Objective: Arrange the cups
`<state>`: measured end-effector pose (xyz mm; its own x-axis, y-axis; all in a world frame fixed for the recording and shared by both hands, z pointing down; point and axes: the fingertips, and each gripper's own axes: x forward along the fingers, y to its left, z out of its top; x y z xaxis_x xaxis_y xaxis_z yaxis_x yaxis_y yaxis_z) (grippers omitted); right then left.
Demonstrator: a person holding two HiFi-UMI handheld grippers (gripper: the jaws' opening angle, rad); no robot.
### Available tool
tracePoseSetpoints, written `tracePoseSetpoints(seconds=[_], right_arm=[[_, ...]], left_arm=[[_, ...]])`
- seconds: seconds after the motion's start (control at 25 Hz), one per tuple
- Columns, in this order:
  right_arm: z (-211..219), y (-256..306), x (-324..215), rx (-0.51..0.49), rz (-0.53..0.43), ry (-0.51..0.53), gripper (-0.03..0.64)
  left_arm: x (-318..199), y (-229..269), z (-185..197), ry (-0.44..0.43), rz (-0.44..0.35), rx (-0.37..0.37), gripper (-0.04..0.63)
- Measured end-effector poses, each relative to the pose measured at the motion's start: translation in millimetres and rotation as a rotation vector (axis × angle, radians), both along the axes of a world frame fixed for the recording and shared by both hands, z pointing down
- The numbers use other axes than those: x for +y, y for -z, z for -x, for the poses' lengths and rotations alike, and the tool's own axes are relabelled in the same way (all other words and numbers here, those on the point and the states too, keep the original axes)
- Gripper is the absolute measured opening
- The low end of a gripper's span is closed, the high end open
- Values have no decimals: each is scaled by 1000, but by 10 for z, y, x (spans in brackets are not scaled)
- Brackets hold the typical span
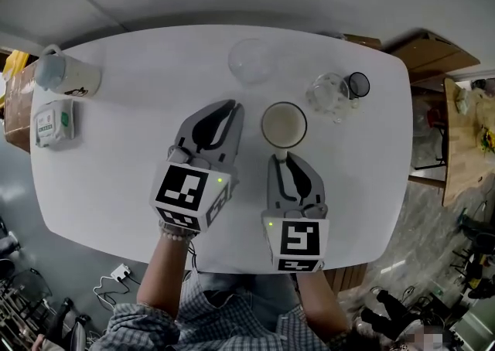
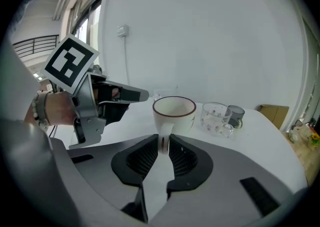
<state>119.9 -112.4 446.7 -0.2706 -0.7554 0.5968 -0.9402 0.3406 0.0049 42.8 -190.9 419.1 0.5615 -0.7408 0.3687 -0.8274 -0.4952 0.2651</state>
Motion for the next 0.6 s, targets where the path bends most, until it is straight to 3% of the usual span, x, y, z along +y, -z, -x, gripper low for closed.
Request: tracePoseSetpoints(seconds=[0.6], right_arm=[[-153, 2, -340, 12, -41, -198, 66]], left_arm=[[-79, -111, -99, -12, 14, -3, 15]])
